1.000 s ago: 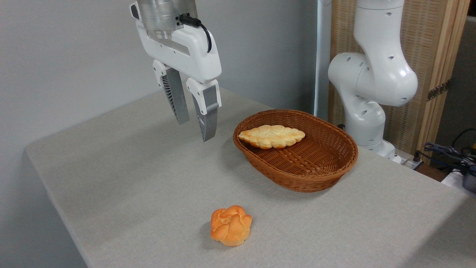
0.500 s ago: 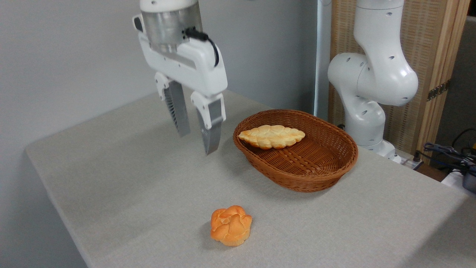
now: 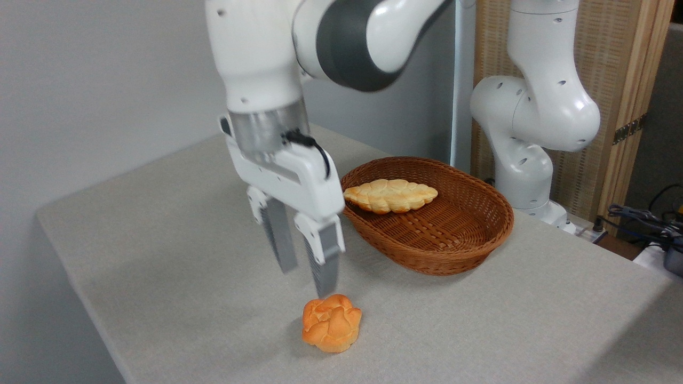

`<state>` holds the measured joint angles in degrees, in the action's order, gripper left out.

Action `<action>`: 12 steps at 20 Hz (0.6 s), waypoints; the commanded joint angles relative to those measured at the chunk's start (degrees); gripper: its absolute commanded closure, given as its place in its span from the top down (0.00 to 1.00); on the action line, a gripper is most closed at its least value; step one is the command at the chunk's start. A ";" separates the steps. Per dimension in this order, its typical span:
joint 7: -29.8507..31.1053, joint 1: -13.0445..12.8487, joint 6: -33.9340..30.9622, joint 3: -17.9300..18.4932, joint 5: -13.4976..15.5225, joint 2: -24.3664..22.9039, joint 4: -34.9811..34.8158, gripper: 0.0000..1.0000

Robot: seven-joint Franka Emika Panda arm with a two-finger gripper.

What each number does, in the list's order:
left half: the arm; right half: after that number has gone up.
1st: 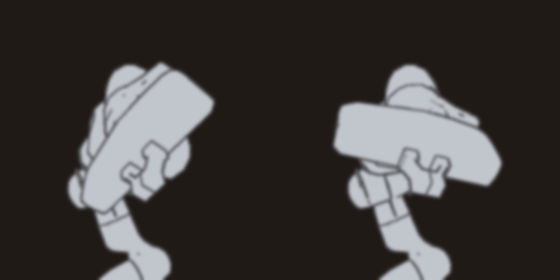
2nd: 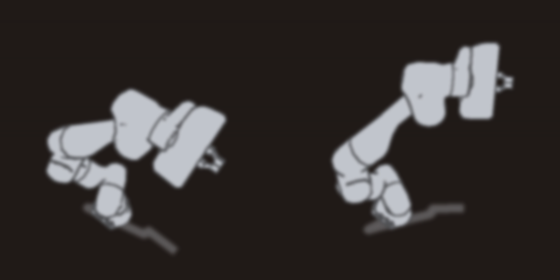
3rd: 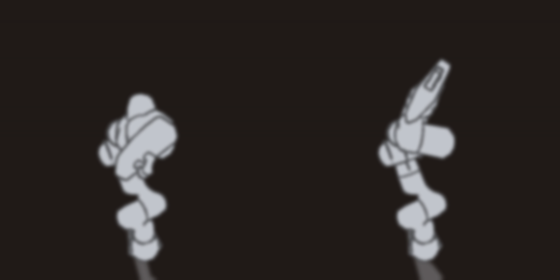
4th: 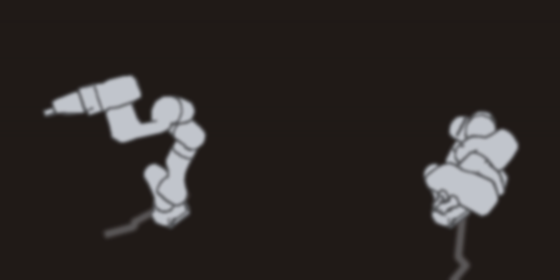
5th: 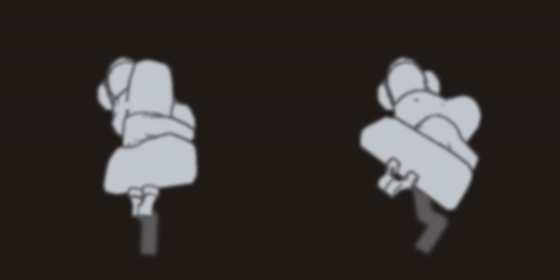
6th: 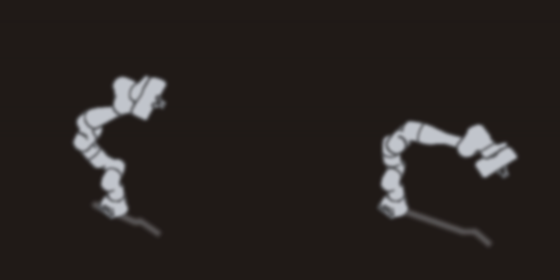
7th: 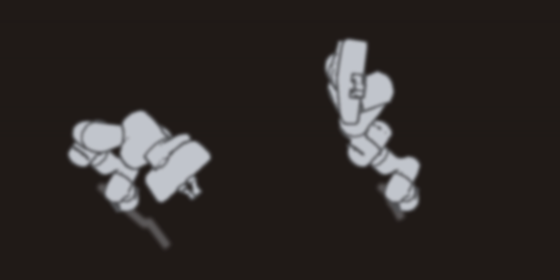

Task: Put bread into the basket
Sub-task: 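Lower the open gripper down onto the orange bun, then close the gripper fingers around the orange bun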

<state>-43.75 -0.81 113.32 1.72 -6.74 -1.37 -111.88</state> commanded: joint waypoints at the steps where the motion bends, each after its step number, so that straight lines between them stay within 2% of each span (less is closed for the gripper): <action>1: -1.69 0.02 6.46 1.44 -2.21 -0.21 -6.32 1.00; 3: -1.69 0.02 7.09 2.14 -3.71 -0.21 -7.82 1.00; 10: -1.69 0.02 7.35 2.15 -3.63 -0.21 -8.80 1.00; 12: -1.69 0.02 7.35 3.19 -3.28 -0.47 -8.27 1.00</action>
<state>-44.80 -0.54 119.63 3.37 -9.45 -1.07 -119.76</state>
